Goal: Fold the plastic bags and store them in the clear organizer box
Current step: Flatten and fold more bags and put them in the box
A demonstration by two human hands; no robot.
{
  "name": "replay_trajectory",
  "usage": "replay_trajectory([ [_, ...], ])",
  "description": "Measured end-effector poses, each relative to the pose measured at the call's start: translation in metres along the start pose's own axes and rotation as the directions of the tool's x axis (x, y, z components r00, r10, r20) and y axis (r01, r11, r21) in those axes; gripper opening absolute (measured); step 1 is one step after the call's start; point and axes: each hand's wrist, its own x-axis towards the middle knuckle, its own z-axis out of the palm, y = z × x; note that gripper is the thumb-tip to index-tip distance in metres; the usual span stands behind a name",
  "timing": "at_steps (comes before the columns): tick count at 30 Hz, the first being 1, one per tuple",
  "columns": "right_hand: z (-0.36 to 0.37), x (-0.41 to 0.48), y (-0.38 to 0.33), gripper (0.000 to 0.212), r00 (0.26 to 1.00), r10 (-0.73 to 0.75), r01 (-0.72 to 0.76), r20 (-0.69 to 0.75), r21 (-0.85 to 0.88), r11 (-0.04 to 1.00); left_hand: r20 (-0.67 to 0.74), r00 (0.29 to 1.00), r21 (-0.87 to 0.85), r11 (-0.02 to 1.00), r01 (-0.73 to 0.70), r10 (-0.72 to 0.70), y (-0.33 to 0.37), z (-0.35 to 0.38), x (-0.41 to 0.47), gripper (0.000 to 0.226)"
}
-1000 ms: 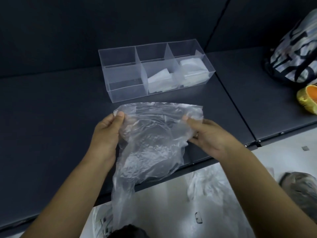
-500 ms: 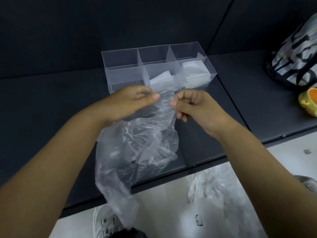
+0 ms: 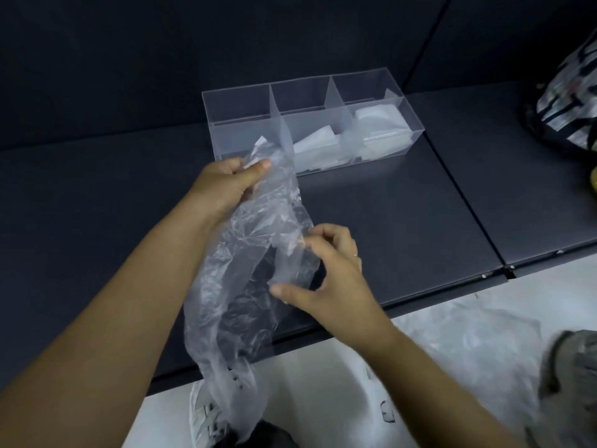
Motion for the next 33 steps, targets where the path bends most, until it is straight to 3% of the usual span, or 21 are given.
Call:
replay_trajectory([
  [2, 0.009, 0.002, 0.0, 0.022, 0.999, 0.039, -0.035, -0.038, 0.102, 0.994, -0.045, 0.999, -0.048, 0.999, 0.004, -0.007, -0.002, 0.0, 0.003, 0.034],
  [4, 0.001, 0.005, 0.005, 0.008, 0.997, 0.069, -0.074, 0.033, 0.211, 0.975, -0.103, 0.993, -0.125, 0.991, 0.038, -0.051, -0.004, -0.004, 0.004, 0.031],
  [8, -0.052, 0.005, 0.029, 0.02, 0.96, 0.126, -0.213, 0.25, 0.36, 0.908, -0.149, 0.986, -0.261, 0.965, 0.028, -0.068, -0.01, -0.021, 0.009, 0.026],
  [10, -0.08, 0.003, 0.041, 0.026, 0.953, 0.127, -0.234, 0.274, 0.405, 0.884, -0.21, 0.976, -0.295, 0.956, -0.005, -0.06, -0.012, -0.028, 0.011, 0.025],
  [12, -0.104, 0.004, 0.049, 0.044, 0.958, 0.158, -0.253, 0.241, 0.44, 0.862, -0.275, 0.961, -0.287, 0.957, -0.042, -0.04, -0.015, -0.033, 0.012, 0.029],
  [13, -0.115, 0.006, 0.053, 0.043, 0.96, 0.18, -0.261, 0.214, 0.457, 0.85, -0.3, 0.953, -0.264, 0.963, -0.05, -0.033, -0.016, -0.035, 0.013, 0.029],
  [17, -0.142, 0.029, 0.065, 0.006, 0.96, 0.279, -0.252, 0.033, 0.539, 0.804, -0.37, 0.929, -0.19, 0.978, -0.083, 0.007, -0.023, -0.034, 0.011, 0.027],
  [20, -0.15, 0.052, 0.074, 0.011, 0.943, 0.315, -0.205, -0.107, 0.558, 0.804, -0.41, 0.909, -0.132, 0.981, -0.139, 0.074, -0.027, -0.027, 0.007, 0.031],
  [25, -0.155, 0.093, 0.082, 0.012, 0.859, 0.333, -0.151, -0.39, 0.427, 0.891, -0.394, 0.915, -0.099, 0.986, -0.131, 0.082, -0.033, -0.012, -0.001, 0.03],
  [27, -0.158, 0.1, 0.083, 0.011, 0.84, 0.327, -0.141, -0.432, 0.409, 0.901, -0.348, 0.936, -0.148, 0.983, -0.113, 0.055, -0.035, -0.005, -0.005, 0.029],
  [29, -0.162, 0.092, 0.083, 0.01, 0.871, 0.338, -0.186, -0.357, 0.397, 0.899, -0.267, 0.963, -0.184, 0.98, -0.07, 0.019, -0.04, -0.003, -0.011, 0.025],
  [33, -0.166, 0.035, 0.083, 0.054, 0.916, 0.379, -0.322, -0.129, 0.324, 0.889, -0.145, 0.982, -0.293, 0.954, 0.071, -0.118, -0.059, -0.01, -0.035, 0.038],
])
